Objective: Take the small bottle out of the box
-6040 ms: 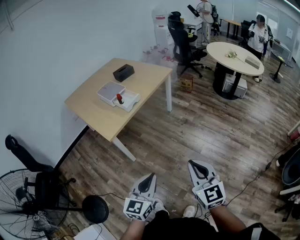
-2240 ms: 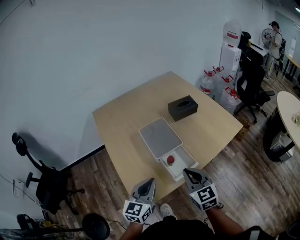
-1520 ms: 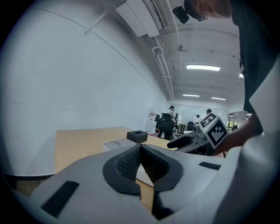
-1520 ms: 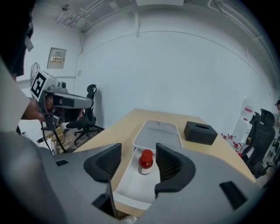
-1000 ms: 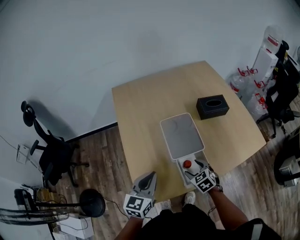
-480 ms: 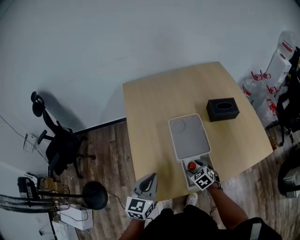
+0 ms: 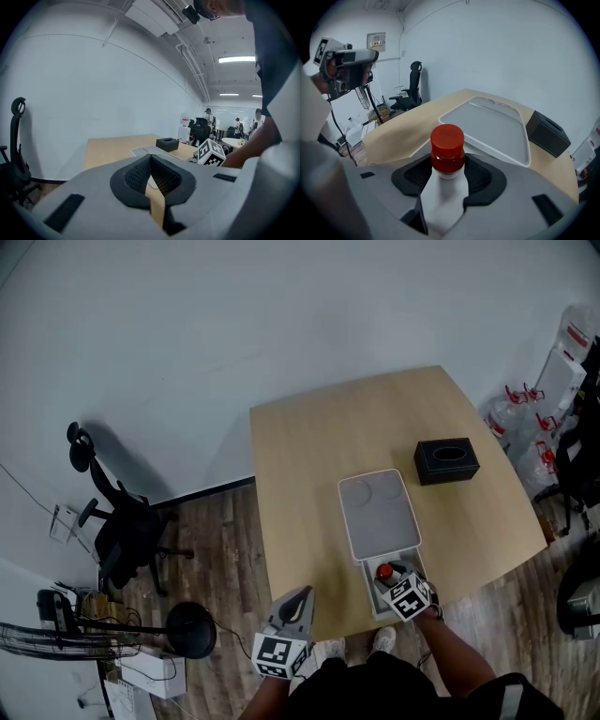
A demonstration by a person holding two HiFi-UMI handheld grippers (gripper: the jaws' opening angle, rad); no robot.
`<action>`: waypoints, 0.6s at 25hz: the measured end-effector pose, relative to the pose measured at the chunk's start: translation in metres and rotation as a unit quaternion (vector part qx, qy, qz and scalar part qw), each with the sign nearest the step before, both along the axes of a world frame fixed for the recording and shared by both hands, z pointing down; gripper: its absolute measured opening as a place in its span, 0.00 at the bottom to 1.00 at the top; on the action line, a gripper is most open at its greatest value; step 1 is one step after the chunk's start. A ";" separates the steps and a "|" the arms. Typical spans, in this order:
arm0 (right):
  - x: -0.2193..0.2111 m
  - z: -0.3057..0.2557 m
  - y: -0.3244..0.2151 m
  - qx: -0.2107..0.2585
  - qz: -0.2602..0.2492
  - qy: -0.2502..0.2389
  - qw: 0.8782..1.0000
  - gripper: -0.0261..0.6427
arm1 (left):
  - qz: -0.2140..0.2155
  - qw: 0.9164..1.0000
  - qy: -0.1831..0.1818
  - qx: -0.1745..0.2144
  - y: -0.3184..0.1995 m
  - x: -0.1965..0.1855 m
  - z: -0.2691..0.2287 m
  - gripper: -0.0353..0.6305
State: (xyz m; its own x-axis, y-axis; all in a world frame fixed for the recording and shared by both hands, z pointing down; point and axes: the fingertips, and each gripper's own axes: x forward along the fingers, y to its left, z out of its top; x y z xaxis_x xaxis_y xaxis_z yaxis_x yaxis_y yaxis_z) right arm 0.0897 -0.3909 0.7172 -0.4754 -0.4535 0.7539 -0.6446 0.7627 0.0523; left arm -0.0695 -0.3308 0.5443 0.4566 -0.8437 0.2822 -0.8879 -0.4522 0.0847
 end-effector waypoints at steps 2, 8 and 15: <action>0.001 -0.010 -0.002 0.015 0.008 -0.009 1.000 0.38 | 0.001 1.000 0.000 0.005 -0.002 0.001 -0.002 0.07; 0.005 -0.061 0.000 0.073 0.023 -0.044 0.996 0.38 | 0.013 1.000 0.005 0.003 -0.002 0.012 -0.003 0.07; 0.004 -0.143 0.005 0.151 0.046 -0.117 0.981 0.38 | 0.028 1.000 0.009 0.011 -0.006 0.022 -0.010 0.07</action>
State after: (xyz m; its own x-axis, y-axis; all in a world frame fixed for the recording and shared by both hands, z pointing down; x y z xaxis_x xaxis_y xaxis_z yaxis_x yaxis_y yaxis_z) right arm 0.0935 -0.3861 0.5743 -0.5652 -0.6885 0.4545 -0.7316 0.6729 0.1093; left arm -0.0478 -0.3372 0.5345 0.5078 -0.8232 0.2541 -0.8598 -0.5026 0.0900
